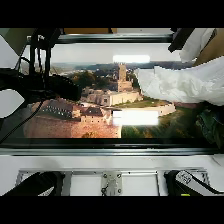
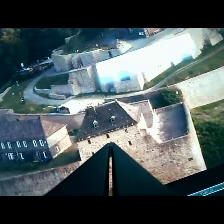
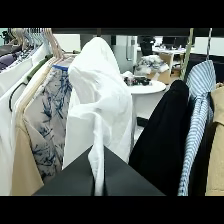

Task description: Fold the clothes and pants, and hang the long-sleeved shirts on hangers.

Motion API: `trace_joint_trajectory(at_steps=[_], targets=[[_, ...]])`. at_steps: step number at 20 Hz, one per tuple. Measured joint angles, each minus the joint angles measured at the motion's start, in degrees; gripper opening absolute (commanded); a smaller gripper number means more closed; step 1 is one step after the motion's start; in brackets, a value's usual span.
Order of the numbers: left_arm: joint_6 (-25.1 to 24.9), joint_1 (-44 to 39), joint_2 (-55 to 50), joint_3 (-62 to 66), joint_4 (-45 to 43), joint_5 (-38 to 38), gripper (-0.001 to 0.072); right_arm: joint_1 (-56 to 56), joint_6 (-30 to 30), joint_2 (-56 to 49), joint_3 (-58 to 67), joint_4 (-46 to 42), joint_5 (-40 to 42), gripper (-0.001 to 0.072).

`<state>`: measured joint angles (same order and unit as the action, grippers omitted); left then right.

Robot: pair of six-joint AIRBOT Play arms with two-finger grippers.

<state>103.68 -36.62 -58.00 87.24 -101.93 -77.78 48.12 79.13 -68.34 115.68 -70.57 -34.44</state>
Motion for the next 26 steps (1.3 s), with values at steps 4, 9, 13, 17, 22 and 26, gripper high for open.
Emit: trace_joint_trajectory(at_steps=[4, 9, 13, 17, 22, 26], targets=[[0.0, 0.0, 0.0, 0.0, 0.0, 0.0, 0.0010, 0.0, 0.1, 0.1, 0.2, -0.2, -0.2, 0.0005], [0.2, 0.0, 0.0, 0.0, 0.0, 0.0, 0.0010, 0.0, 0.2, 0.8, 0.2, -0.2, -0.5, 0.0005], [0.1, 0.0, 0.0, 0.0, 0.1, 0.0, 0.0010, 0.0, 0.2, 2.4, 0.2, -0.2, -0.5, 0.0005], [0.1, 0.0, 0.0, 0.0, 0.2, -0.1, 0.0010, 0.0, 0.2, 3.8, 0.2, -0.4, -0.5, 0.0005], [0.0, 0.0, 0.0, 0.0, 0.1, -0.1, 0.0010, 0.0, 0.2, 4.1, 0.2, -0.4, -2.3, 0.0003], [0.0, 0.0, 0.0, 0.0, 0.0, -0.1, 0.0010, 0.0, 1.0, 3.4, 0.1, -0.4, -3.4, 0.0002]])
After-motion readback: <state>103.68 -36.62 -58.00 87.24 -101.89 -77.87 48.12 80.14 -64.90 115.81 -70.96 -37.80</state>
